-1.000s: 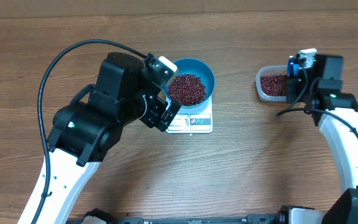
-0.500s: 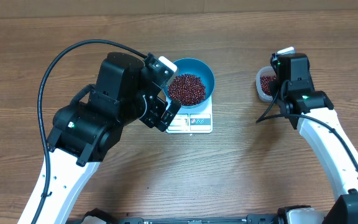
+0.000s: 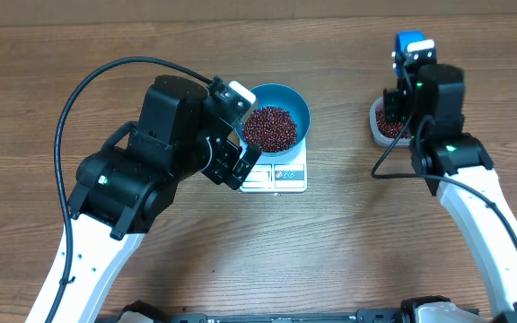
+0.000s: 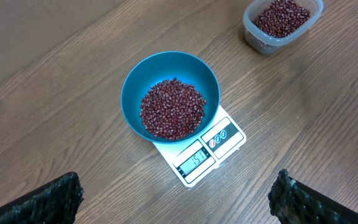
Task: Scoop item into bowl and weigh 150g on scale
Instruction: 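Carry the filled blue scoop with the right gripper over the teal bowl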
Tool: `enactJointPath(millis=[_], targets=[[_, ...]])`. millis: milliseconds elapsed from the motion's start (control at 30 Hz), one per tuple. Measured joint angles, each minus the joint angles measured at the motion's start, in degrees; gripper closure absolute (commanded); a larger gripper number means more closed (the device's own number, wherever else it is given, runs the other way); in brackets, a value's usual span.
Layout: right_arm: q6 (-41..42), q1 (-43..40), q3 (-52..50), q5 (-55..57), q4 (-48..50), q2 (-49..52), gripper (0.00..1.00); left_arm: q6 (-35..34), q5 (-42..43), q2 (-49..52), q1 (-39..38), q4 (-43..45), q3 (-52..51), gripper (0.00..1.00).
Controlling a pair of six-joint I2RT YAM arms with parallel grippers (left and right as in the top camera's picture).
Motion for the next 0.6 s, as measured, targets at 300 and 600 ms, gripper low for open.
enactJointPath(millis=[300,600], targets=[[9.22,0.02,0.15,-21.31,3.72,-1.09,0.96,0.0,0.0,0.0,0.0,0.0,0.0,0.0],[11.47,0.44,0.15,-34.16,-1.57,-1.09,0.96,0.0,0.0,0.0,0.0,0.0,0.0,0.0]])
